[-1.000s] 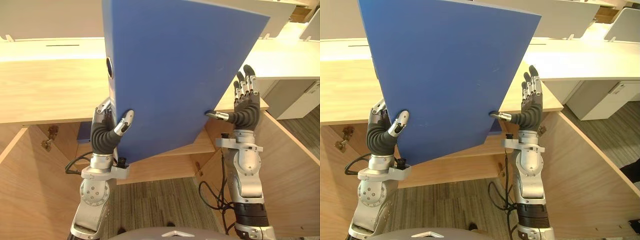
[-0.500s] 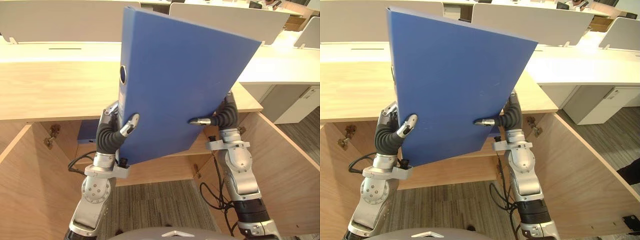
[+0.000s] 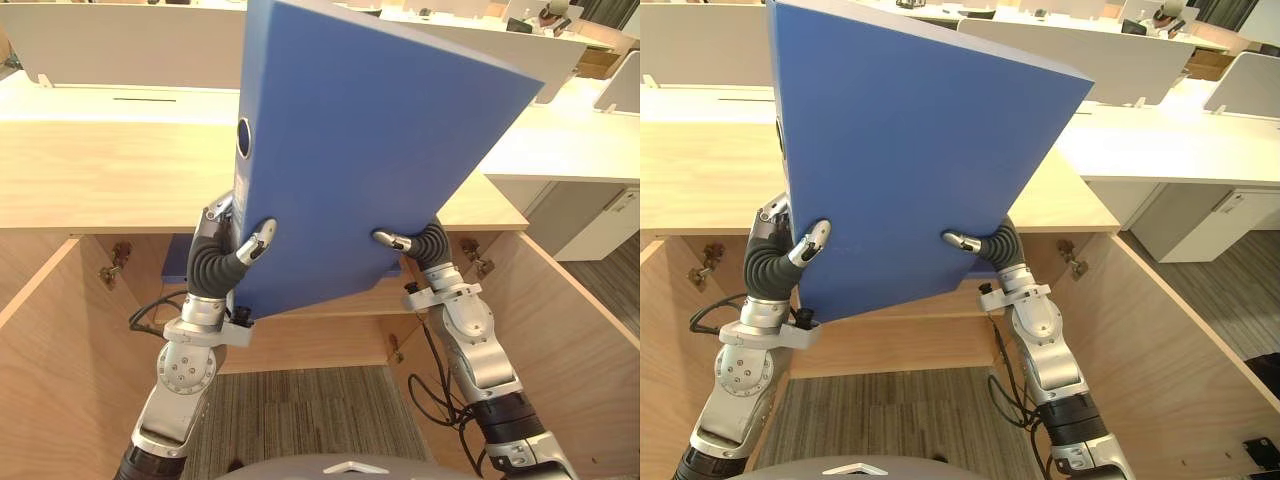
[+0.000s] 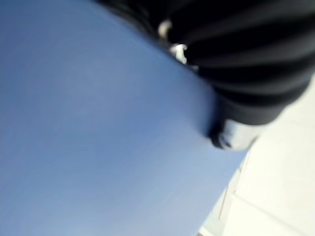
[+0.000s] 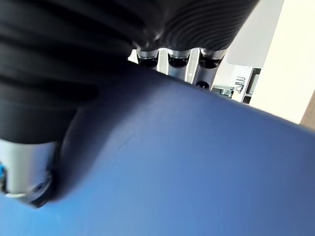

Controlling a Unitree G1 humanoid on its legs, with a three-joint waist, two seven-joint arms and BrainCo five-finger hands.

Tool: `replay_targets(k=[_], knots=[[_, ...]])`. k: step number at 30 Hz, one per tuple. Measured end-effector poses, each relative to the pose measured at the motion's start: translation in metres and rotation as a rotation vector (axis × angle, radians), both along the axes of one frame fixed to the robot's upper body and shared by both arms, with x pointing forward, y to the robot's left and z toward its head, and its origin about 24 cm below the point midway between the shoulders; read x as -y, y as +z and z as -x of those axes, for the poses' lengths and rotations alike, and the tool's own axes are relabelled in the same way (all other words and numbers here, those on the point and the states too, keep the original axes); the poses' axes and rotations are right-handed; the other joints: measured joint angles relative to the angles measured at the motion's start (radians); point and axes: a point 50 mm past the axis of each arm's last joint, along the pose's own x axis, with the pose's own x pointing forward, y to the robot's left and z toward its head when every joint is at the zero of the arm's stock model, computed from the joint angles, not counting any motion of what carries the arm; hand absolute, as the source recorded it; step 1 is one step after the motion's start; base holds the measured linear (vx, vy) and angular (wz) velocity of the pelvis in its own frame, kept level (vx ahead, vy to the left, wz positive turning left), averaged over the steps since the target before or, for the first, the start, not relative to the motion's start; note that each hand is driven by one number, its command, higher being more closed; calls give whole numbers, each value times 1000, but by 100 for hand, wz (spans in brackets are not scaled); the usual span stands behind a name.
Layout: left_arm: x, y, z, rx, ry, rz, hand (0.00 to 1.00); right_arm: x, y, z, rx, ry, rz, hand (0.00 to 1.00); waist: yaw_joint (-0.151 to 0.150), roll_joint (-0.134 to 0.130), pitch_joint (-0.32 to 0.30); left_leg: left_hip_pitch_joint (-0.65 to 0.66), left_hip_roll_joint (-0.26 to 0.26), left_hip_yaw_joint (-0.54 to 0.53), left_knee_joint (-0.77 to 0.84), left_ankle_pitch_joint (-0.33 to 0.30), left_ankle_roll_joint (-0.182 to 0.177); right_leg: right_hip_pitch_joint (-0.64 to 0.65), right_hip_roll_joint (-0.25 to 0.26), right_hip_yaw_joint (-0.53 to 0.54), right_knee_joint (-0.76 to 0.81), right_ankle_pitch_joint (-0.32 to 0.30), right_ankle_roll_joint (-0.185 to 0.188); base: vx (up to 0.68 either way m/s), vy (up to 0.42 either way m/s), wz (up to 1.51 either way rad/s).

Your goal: Walk over to the cabinet, pick up the folder, carry it to the office cabinet, place the folder inside the office cabinet, then close the office cabinet door

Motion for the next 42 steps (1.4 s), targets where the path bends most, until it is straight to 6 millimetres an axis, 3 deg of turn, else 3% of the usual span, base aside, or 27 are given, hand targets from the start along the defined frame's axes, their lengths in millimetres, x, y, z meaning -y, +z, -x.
replay_targets(k=[1,2,9,16,25,32,42], knots=[[-1,-3,-2,-12,5,-1,100,0,0,0,0,2,-9,100,0,0,0,0,0,0,0,1,0,0,0,0,0,0,0,0,0,0],[-2,-4,-3,-19,11,-4,0,0,0,0,0,2,-8,100,-1,0,0,0,0,0,0,1,0,0,0,1,0,0,0,0,0,0],[-5,-8,-5,-28,36,-32,0,-3,0,0,1,1,-33,100,-1,-1,0,-3,1,-1,0,1,0,-1,1,1,-1,0,0,0,0,0],[-24,-12,-7,-46,158,-11,0,-11,-5,2,-12,-30,-110,100,-2,-3,-2,-10,1,-3,0,1,0,-7,1,-1,-3,0,0,0,0,0],[-86,-34,-3,-142,528,10,0,21,-9,6,-12,-218,-231,100,-2,-9,-9,-13,0,-9,0,3,-1,-9,0,-13,2,-1,0,0,0,1],[-116,-80,13,-387,726,-5,0,35,-22,22,-49,-314,-279,100,0,-8,-10,-12,0,-26,0,-2,-8,0,-1,-25,1,-5,0,-2,3,6],[-126,-148,39,-750,788,-19,0,40,-41,33,-131,-397,-225,100,1,0,-4,-16,0,-26,0,-5,-11,-1,-2,-26,-2,-6,1,0,0,0]])
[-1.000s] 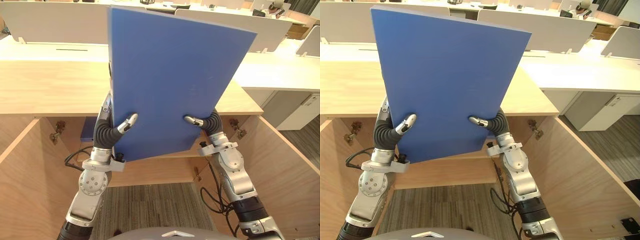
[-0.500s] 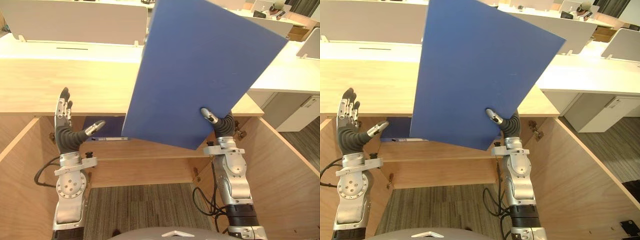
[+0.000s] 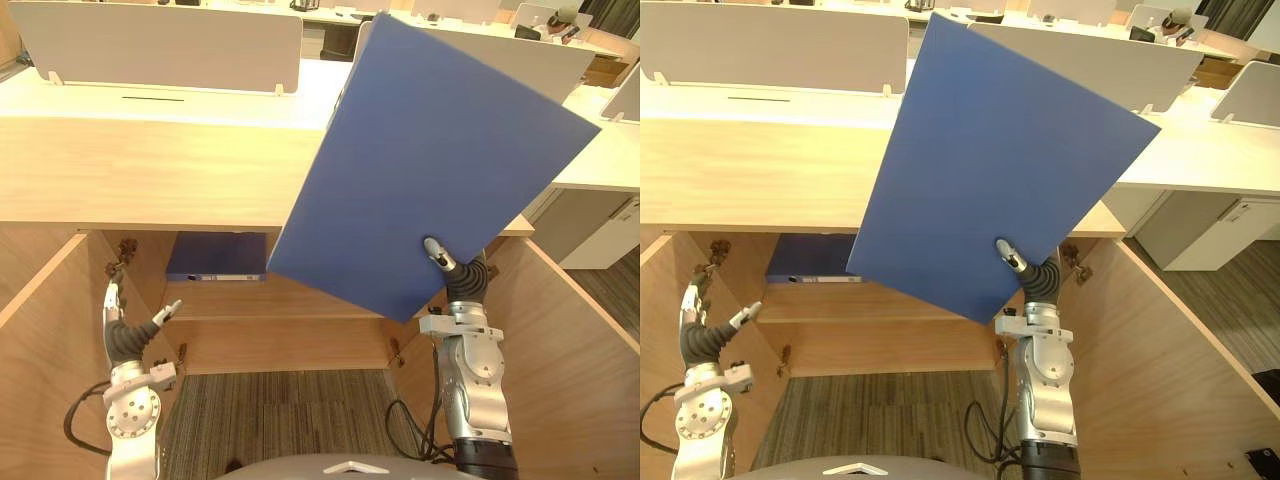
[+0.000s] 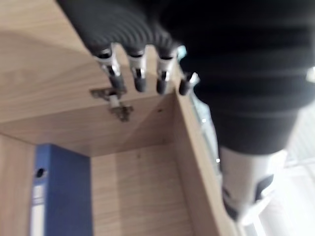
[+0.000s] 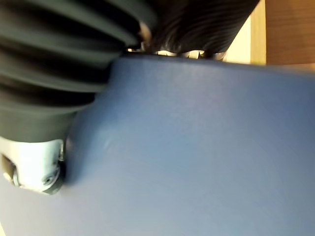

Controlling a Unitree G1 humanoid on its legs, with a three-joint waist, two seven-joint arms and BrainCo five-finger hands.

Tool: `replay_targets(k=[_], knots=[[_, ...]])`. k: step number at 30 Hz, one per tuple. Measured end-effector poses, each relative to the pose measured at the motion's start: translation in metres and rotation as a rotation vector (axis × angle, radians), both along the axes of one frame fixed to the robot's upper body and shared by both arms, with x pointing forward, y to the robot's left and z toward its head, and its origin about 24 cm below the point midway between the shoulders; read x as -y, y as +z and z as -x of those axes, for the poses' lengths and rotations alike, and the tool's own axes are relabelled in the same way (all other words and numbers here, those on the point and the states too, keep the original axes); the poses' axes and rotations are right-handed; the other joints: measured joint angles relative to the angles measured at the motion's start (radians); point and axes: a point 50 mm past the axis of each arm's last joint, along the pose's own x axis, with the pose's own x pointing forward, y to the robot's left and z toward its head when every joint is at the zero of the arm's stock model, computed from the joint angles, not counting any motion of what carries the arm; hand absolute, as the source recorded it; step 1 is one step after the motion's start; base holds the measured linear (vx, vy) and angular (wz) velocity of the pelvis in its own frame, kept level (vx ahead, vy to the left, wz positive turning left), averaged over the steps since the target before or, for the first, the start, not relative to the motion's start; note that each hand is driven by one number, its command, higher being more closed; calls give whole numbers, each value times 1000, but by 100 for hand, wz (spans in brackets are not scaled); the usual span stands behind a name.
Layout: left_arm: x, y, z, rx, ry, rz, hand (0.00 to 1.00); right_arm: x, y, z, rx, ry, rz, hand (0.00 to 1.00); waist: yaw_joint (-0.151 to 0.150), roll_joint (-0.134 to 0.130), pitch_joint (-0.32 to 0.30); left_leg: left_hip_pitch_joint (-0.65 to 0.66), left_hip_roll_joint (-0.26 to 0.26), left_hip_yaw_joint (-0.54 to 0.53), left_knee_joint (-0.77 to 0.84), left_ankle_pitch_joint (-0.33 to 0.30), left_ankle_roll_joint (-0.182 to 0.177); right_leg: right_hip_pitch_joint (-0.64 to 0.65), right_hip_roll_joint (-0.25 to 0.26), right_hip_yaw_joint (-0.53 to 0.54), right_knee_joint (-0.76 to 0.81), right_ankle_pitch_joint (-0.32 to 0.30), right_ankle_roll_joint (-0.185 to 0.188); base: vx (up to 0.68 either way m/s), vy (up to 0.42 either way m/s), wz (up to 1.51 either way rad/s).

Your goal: Walk over to the cabinet, pick up the folder, carry it to the office cabinet, place the folder inside the office cabinet, then close the office cabinet door

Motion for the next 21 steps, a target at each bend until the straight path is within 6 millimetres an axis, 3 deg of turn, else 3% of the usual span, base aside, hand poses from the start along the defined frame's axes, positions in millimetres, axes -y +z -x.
replay_targets(k=[6,12,18,21], knots=[[5,-47,23,-234,20,89,0,1,-8,5,-44,-4,-2,100,5,10,7,-1,1,0,0,-5,-1,0,0,-1,-2,-4,0,0,0,0],[9,-79,41,-398,13,136,0,-11,-10,3,-55,48,-7,100,6,17,14,-1,1,2,0,-10,-3,-1,0,0,-2,-9,0,0,0,0],[12,-107,63,-561,10,179,0,-40,-16,1,-82,184,1,100,15,20,34,-4,6,14,0,-13,-4,-16,1,9,2,-8,-5,0,0,-5],[12,-117,69,-625,-18,178,0,-57,-30,0,-147,274,68,100,21,22,62,-5,6,22,1,-13,-4,-19,1,17,2,0,-1,-3,1,-7]])
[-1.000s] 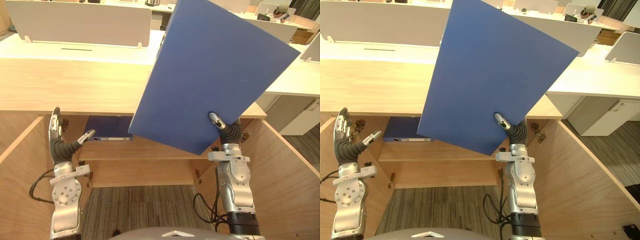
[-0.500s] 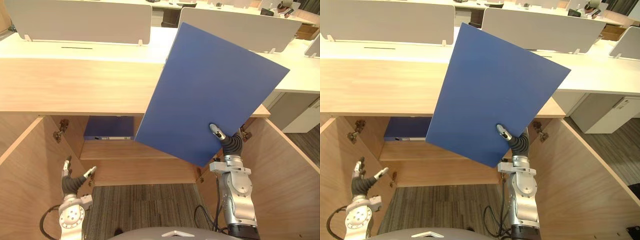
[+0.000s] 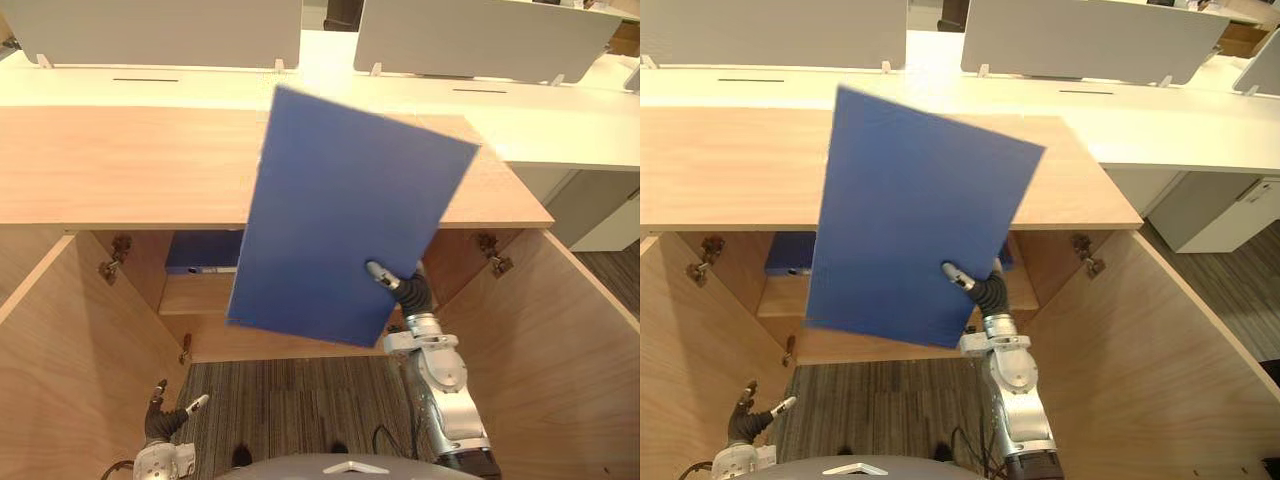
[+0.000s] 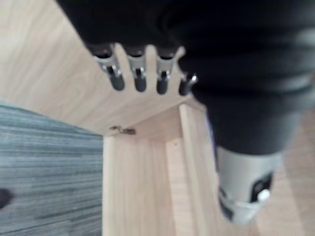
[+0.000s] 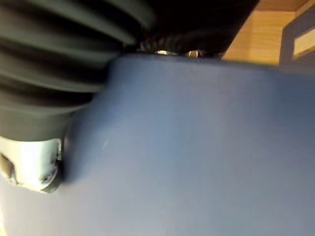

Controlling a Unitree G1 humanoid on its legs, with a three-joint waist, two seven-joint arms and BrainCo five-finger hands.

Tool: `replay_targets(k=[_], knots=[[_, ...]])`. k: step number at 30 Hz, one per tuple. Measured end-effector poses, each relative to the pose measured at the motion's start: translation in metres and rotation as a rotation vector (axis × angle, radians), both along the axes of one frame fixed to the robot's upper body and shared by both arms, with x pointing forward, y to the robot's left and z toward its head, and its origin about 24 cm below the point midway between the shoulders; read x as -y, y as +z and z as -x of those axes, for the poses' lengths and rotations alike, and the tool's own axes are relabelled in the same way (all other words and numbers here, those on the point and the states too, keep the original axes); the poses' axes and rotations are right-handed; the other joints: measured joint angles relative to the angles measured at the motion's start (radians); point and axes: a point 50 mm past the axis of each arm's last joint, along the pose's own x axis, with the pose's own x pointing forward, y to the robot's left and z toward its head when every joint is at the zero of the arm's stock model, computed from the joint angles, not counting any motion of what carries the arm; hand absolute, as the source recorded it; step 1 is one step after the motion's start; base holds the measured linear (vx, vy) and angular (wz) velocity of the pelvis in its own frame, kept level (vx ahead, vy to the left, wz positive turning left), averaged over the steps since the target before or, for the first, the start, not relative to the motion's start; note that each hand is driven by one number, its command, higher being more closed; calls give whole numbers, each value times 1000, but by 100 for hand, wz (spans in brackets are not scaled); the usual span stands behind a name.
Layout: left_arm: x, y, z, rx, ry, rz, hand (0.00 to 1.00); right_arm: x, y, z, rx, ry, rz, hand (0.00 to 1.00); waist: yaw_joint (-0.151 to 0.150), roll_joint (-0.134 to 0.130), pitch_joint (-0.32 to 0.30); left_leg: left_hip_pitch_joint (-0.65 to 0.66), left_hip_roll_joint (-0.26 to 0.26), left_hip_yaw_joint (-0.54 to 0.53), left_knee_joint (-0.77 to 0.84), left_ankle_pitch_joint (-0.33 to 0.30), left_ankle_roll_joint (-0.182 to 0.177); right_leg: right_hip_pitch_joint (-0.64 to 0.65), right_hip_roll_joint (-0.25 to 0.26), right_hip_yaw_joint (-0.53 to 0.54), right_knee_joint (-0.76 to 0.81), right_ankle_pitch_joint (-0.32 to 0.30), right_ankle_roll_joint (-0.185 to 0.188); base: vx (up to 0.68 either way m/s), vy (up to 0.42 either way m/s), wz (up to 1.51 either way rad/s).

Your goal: Walk over to the cabinet, pick up the folder, carry it to the office cabinet, place the folder inside the office cabinet, then close the office cabinet door

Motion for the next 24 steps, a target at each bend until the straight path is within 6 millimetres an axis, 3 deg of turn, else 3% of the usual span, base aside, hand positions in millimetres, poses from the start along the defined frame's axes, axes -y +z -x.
replay_targets(k=[4,7,9,13,20,24], knots=[[2,-4,-6,-22,-49,0,0,-20,3,-9,21,110,82,100,10,14,59,-35,0,24,1,3,3,-52,-4,18,17,12,-3,-37,18,-15],[6,1,-30,14,-127,-25,0,-33,20,-21,107,176,160,100,12,18,137,-102,-1,28,41,7,8,-120,-9,19,56,17,-6,-89,30,-1],[5,10,-52,75,-153,-48,0,-41,35,-32,183,203,215,100,15,25,199,-254,24,28,233,-57,17,-208,-8,19,111,19,-12,-126,-6,5],[8,18,-73,133,-176,-56,0,-50,46,-39,248,250,318,100,34,63,267,-426,74,18,444,-138,19,-319,22,21,187,13,-21,-130,8,-11],[17,40,-97,260,-218,-68,0,-53,73,-34,386,213,325,100,50,80,337,-673,117,13,665,-214,30,-596,4,15,484,-111,-31,-137,23,2],[23,56,-109,347,-222,-74,0,-56,95,-30,490,197,318,100,66,96,365,-791,159,36,743,-227,35,-717,3,15,565,-127,-35,-96,-37,-5]])
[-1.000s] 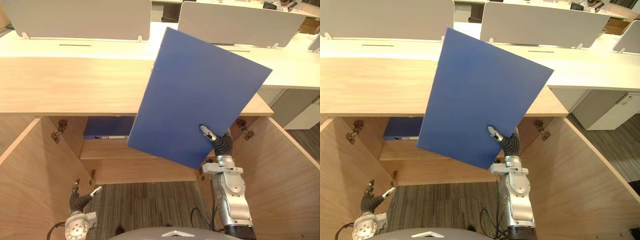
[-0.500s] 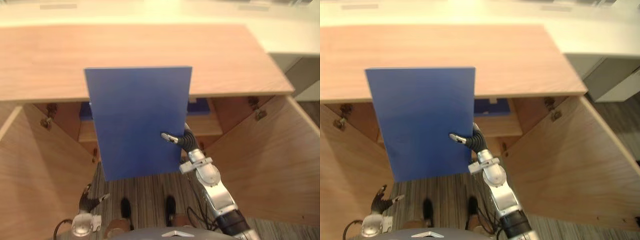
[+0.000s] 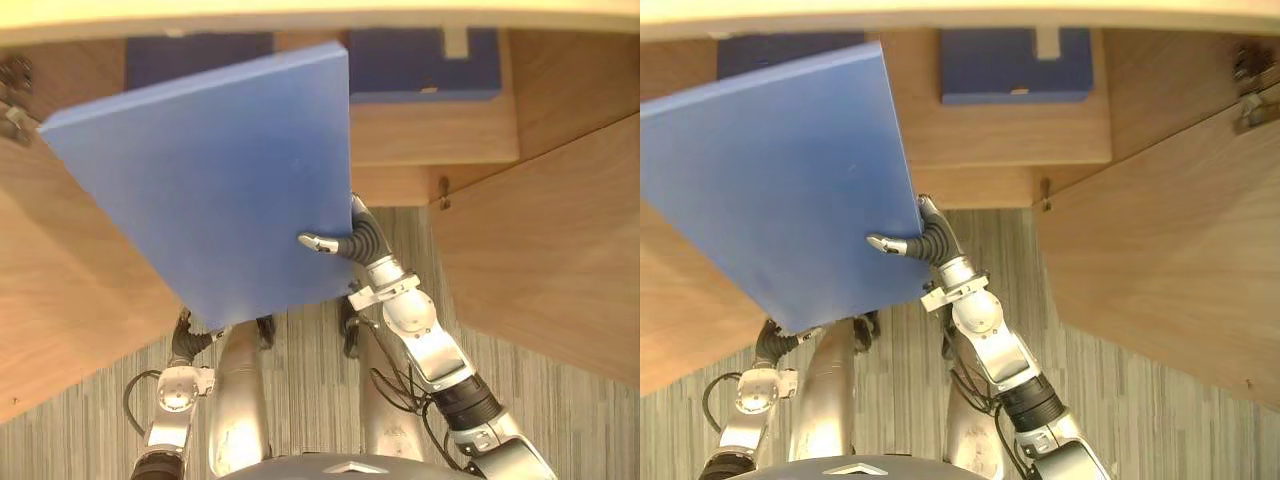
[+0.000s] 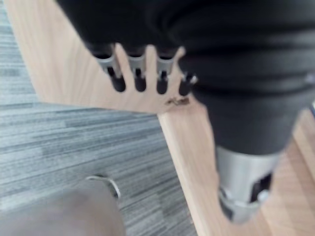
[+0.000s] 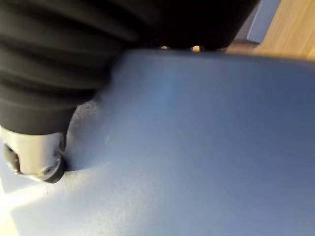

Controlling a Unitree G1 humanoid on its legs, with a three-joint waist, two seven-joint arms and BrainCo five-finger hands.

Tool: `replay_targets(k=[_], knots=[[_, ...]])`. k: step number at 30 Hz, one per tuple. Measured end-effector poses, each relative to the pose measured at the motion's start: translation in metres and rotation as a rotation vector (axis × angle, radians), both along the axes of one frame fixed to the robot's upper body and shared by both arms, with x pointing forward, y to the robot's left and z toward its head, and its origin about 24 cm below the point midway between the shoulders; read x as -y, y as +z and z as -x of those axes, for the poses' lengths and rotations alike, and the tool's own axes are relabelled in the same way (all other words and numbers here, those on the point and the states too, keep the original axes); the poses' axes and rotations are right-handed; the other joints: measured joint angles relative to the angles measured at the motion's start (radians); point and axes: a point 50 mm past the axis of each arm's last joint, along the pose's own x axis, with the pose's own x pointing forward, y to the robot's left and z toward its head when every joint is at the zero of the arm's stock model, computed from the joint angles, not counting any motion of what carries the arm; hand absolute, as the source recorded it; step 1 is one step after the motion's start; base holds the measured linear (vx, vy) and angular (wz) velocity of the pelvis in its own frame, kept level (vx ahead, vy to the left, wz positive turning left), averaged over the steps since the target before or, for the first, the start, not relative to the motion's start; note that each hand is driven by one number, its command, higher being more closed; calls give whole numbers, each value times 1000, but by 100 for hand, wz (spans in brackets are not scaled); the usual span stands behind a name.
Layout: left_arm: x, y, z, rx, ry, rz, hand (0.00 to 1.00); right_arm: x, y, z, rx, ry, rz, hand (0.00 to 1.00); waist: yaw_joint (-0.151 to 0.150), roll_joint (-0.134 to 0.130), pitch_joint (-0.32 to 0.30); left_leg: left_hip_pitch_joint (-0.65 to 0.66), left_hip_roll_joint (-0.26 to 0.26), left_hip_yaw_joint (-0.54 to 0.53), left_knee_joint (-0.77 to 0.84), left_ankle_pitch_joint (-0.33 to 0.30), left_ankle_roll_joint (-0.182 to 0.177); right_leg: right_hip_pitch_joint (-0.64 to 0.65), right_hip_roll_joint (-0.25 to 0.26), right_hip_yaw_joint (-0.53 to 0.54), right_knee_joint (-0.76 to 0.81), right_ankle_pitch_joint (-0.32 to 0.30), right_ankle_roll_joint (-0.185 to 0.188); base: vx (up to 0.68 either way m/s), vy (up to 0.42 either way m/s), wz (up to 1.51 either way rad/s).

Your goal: Walk over to the cabinet, pick up the folder, carry it to the office cabinet, place the folder inside the office cabinet, then close the office cabinet door

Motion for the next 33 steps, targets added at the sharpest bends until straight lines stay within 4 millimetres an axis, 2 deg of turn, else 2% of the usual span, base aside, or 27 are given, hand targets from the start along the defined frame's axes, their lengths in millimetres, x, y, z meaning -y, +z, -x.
replay_targets(k=[3,5,8,9,12,18,23,26,29,33], knots=[[5,19,-18,87,-27,-7,0,-1,10,-3,39,-8,-21,100,10,3,19,-83,30,11,86,-25,-2,-90,-1,2,92,-31,-5,-45,-23,-7],[8,47,-35,213,-44,-15,0,-2,20,-6,58,11,-44,100,14,8,26,-151,39,8,156,-49,-1,-166,-9,5,178,-58,-11,0,0,0],[10,70,-42,318,-53,-19,0,0,30,-9,62,33,-109,100,17,17,48,-196,42,-5,223,-72,2,-215,-20,7,262,-90,-6,13,-16,6],[10,80,-44,364,-57,-25,0,6,35,-12,56,34,-163,100,23,19,56,-229,42,-14,264,-87,4,-252,-29,9,318,-118,-8,22,-38,13],[11,89,-46,404,-56,-9,0,19,46,-17,56,18,-277,100,31,19,90,-277,45,-31,320,-107,-1,-301,-35,8,394,-153,-12,24,-71,11],[12,94,-50,428,-61,3,0,51,54,-23,47,-51,-481,100,40,19,96,-337,56,-45,373,-121,-11,-367,-35,5,466,-187,-24,4,-71,2],[16,106,-53,479,-64,16,0,93,69,-32,88,-123,-813,100,38,19,96,-361,58,-57,377,-120,-16,-395,-34,-2,487,-198,-32,-21,-69,3],[18,109,-56,495,-62,32,0,109,83,-38,130,-129,-974,100,37,19,96,-376,59,-60,377,-118,-20,-409,-33,-5,490,-199,-34,-30,-50,0],[18,110,-57,503,-53,57,0,117,100,-45,157,-95,-1117,100,33,19,96,-397,64,-64,384,-116,-20,-426,-32,-9,494,-199,-34,-30,-41,-1],[18,113,-60,518,-44,61,0,116,118,-50,178,-58,-1183,100,38,19,96,-417,66,-63,397,-116,-20,-449,-31,-6,507,-199,-34,-22,-17,-1]])
